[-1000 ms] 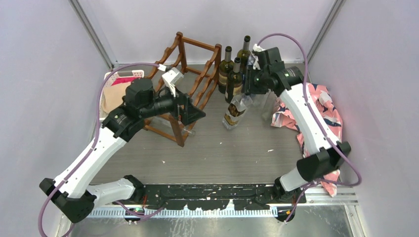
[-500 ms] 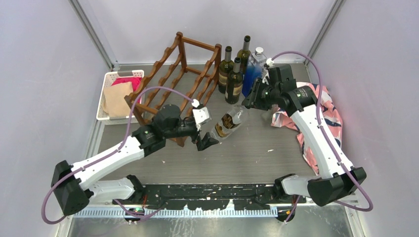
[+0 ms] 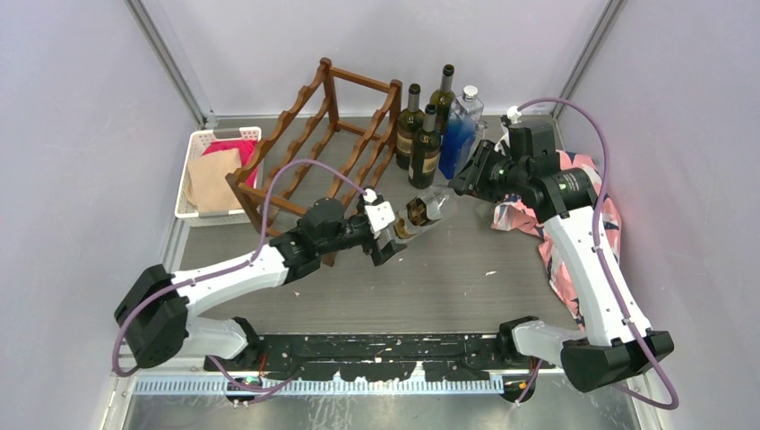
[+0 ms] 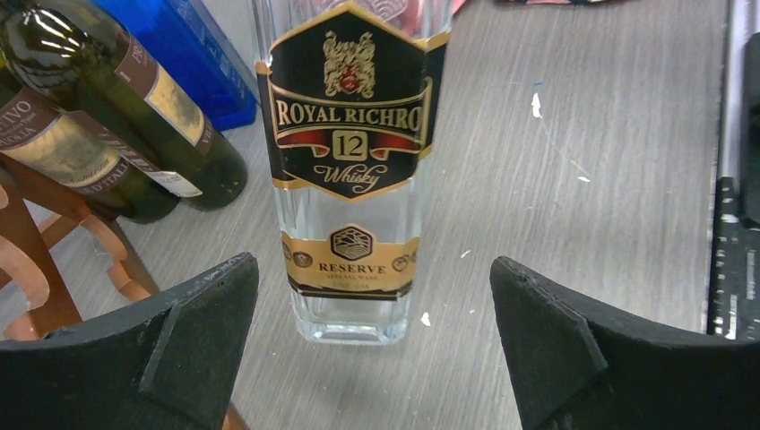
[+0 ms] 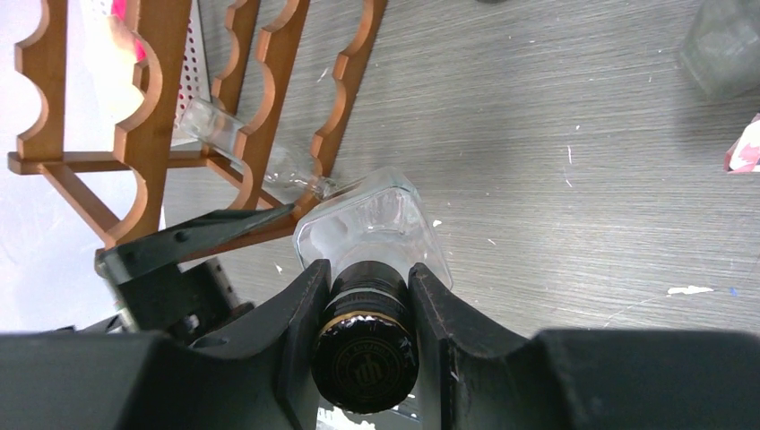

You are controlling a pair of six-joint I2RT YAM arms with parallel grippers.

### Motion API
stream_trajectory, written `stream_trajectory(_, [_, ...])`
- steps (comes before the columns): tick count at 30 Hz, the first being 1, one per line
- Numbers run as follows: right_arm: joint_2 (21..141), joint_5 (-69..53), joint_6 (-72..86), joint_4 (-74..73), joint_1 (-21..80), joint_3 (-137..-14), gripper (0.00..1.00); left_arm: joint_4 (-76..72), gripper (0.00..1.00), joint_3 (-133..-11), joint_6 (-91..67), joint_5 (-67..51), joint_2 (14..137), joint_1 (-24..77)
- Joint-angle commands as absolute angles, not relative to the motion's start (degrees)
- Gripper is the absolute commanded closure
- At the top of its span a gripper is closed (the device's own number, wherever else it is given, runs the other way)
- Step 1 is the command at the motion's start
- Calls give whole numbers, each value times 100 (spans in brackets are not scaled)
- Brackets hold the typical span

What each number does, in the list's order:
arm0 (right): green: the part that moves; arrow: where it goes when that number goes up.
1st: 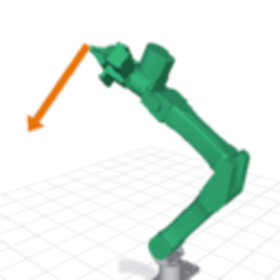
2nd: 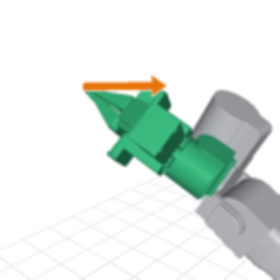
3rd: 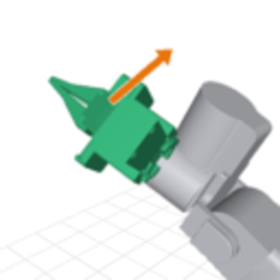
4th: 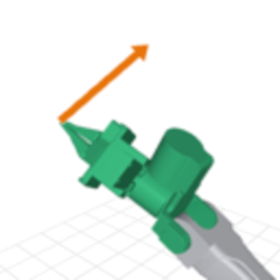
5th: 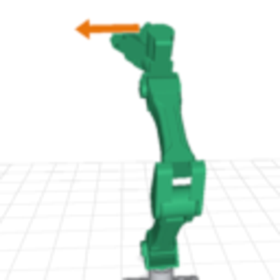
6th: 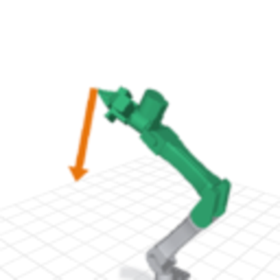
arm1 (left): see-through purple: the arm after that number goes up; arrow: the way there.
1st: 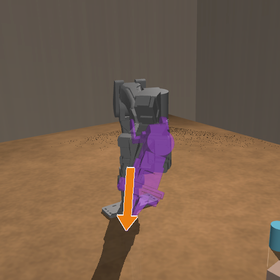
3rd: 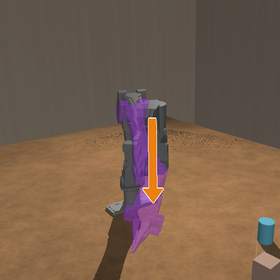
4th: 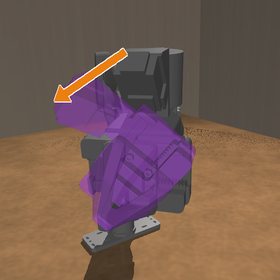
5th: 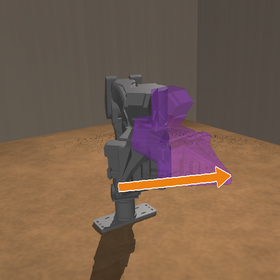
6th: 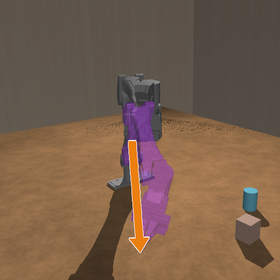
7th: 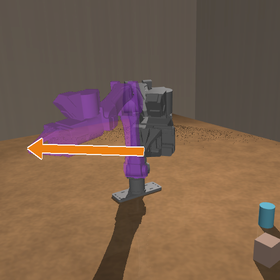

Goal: Put the wine bottle on the wine rack

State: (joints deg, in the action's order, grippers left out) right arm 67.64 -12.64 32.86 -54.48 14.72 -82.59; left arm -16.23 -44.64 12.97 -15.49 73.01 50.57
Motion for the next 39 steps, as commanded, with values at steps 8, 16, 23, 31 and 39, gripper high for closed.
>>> stream_trajectory(8, [6368,-1939,3720,-4803,1334,-8616,99,-3196,0,-4658,1160,-1776,8149,4740])
stream_trajectory(16, [6316,-2057,3850,-4741,1296,-8639,99,-3334,1,-4629,946,-2180,8517,4658])
stream_trajectory(23, [6397,-2249,3938,-4640,1277,-8630,99,-3399,3,-4761,993,-2247,8823,4658])
stream_trajectory(31, [6453,-2050,3631,-5069,1230,-8725,92,-2288,100,-5262,1044,-2847,8720,4650])
stream_trajectory(39, [6477,-1923,2489,-5711,1226,-8789,12,-463,100,-5451,1725,-3361,7969,4649])
